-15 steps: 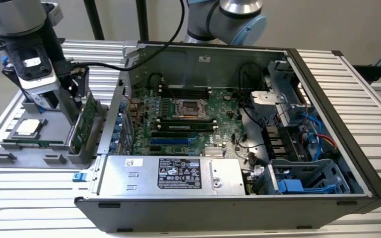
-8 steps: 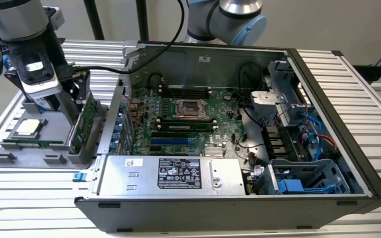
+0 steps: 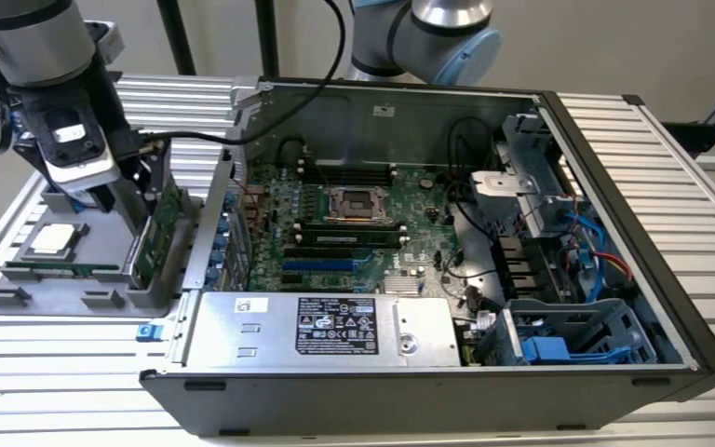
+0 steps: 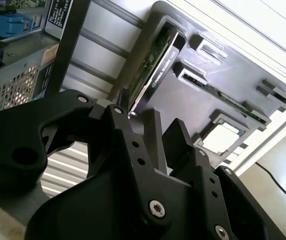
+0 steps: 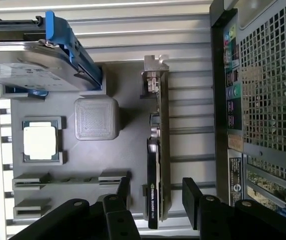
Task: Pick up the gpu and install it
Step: 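Pick up the gpu and move the gpu toward the slot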
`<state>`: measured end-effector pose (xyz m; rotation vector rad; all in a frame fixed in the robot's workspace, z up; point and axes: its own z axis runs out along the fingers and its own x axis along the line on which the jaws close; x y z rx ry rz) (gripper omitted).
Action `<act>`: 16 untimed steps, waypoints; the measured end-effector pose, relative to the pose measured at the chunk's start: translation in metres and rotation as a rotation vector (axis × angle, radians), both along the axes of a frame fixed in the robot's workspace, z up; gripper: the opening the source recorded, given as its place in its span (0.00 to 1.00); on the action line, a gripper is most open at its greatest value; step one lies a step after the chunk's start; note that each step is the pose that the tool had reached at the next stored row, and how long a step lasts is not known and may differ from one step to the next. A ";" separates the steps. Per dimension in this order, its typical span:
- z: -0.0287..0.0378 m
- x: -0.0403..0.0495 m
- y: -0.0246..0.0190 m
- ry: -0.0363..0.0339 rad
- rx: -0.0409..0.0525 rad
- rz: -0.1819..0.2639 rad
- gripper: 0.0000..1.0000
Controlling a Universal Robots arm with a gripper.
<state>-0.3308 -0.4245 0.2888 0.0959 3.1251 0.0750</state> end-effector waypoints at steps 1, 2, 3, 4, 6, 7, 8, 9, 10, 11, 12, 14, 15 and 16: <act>-0.0010 0.0000 0.0000 -0.0001 0.0000 0.000 1.00; -0.0022 0.0000 0.0000 -0.0001 0.0001 0.000 1.00; -0.0032 0.0000 0.0000 0.0000 0.0000 0.000 1.00; -0.0045 0.0000 0.0000 0.0000 0.0000 0.000 1.00; -0.0069 0.0000 0.0000 0.0001 -0.0001 0.000 1.00; -0.0082 0.0000 0.0000 0.0000 0.0000 0.000 1.00; -0.0097 0.0000 0.0000 0.0000 0.0000 0.000 1.00; -0.0110 0.0000 0.0000 0.0000 0.0000 0.000 1.00; -0.0125 0.0000 0.0000 0.0000 0.0000 0.000 1.00; -0.0139 0.0000 0.0000 -0.0001 0.0001 0.000 1.00; -0.0153 0.0000 0.0000 0.0000 0.0000 0.000 1.00; -0.0180 0.0000 0.0000 0.0001 0.0000 0.000 1.00; -0.0193 0.0000 0.0000 0.0000 0.0000 0.000 1.00; -0.0206 0.0000 0.0000 0.0000 0.0000 0.000 1.00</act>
